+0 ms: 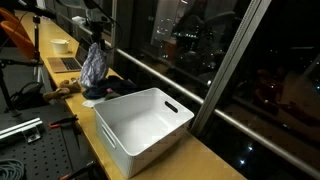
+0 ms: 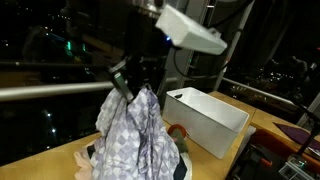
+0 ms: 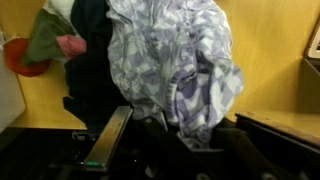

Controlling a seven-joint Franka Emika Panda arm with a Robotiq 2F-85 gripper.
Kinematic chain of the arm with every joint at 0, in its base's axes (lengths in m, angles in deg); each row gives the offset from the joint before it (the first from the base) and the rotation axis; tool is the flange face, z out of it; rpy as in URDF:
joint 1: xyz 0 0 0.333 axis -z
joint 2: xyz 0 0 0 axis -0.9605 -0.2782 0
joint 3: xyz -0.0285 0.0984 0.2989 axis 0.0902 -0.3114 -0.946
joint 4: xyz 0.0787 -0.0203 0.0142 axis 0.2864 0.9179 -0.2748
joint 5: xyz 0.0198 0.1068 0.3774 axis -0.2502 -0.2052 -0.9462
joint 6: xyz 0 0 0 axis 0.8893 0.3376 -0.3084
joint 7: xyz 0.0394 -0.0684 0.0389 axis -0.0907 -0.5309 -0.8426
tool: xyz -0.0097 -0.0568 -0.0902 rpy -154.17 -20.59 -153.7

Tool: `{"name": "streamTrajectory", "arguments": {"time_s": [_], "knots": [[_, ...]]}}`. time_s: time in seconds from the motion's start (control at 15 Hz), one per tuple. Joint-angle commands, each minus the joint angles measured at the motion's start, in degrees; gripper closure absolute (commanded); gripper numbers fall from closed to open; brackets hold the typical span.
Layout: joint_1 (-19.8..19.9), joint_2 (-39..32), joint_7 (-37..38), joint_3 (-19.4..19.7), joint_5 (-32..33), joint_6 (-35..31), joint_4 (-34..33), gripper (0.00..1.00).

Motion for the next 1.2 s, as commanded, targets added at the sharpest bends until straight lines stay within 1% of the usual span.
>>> {"name": "streamTrajectory", "arguments": {"time_s": [0.0, 0.13, 0.33, 0.53, 0.67, 0.87, 1.13], "knots": [[1.72, 13.41, 4.30, 0.44, 1.79, 0.55, 12.83, 0.99], [4.27, 19.26, 4.14, -0.37, 2.18, 1.09, 17.76, 0.99], [9.48, 27.55, 1.77, -1.44, 1.91, 2.30, 23.53, 0.99], [15.17, 35.01, -2.97, -1.16, 0.98, 3.12, 27.95, 0.99], [19.08, 39.21, -8.05, -0.28, 0.29, 4.34, 29.53, 0.99], [24.70, 45.25, -15.49, 1.07, 0.61, 8.20, 29.70, 0.99], [30.67, 50.17, -25.58, 3.86, 1.09, 15.69, 24.31, 0.99]]}}
